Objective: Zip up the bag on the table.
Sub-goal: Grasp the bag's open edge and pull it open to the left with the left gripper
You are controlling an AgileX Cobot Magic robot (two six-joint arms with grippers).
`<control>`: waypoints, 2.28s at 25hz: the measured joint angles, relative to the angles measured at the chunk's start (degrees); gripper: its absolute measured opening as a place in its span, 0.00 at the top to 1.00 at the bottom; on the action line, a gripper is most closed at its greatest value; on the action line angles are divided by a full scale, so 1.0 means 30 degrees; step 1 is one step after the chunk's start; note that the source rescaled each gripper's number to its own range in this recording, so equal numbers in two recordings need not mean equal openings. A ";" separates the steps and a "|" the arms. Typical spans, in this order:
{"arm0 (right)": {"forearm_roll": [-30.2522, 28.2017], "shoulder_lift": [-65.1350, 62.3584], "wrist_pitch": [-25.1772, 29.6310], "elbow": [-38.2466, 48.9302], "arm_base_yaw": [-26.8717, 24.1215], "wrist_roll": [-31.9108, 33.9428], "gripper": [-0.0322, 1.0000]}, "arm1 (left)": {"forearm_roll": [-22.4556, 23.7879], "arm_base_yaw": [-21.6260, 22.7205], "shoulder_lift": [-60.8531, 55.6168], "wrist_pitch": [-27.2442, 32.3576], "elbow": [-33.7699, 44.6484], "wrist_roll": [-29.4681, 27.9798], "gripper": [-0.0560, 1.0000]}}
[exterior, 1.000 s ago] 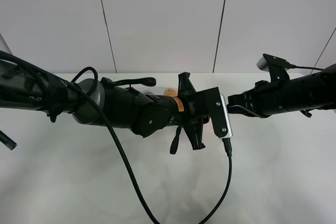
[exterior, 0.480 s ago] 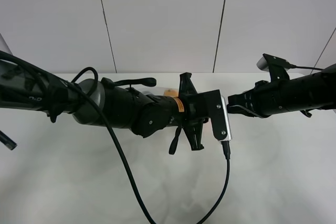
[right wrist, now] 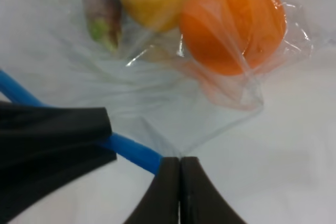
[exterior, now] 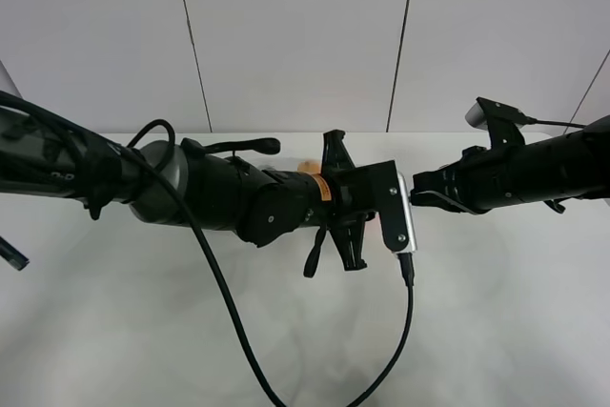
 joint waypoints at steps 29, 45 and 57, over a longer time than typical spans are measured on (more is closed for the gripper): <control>0.0197 0.0000 0.0282 0.0000 0.0055 0.0020 0.97 | 0.0077 0.2476 0.0000 0.1206 0.0399 0.0776 0.93; -0.0001 0.0000 0.0302 0.0000 0.0055 0.0152 0.97 | 0.0077 0.4446 0.0000 0.1606 0.0599 0.0855 0.93; -0.0027 0.0000 0.0302 0.0000 0.0055 0.0152 0.97 | 0.0077 0.6189 0.0000 0.1972 0.0599 0.0860 0.93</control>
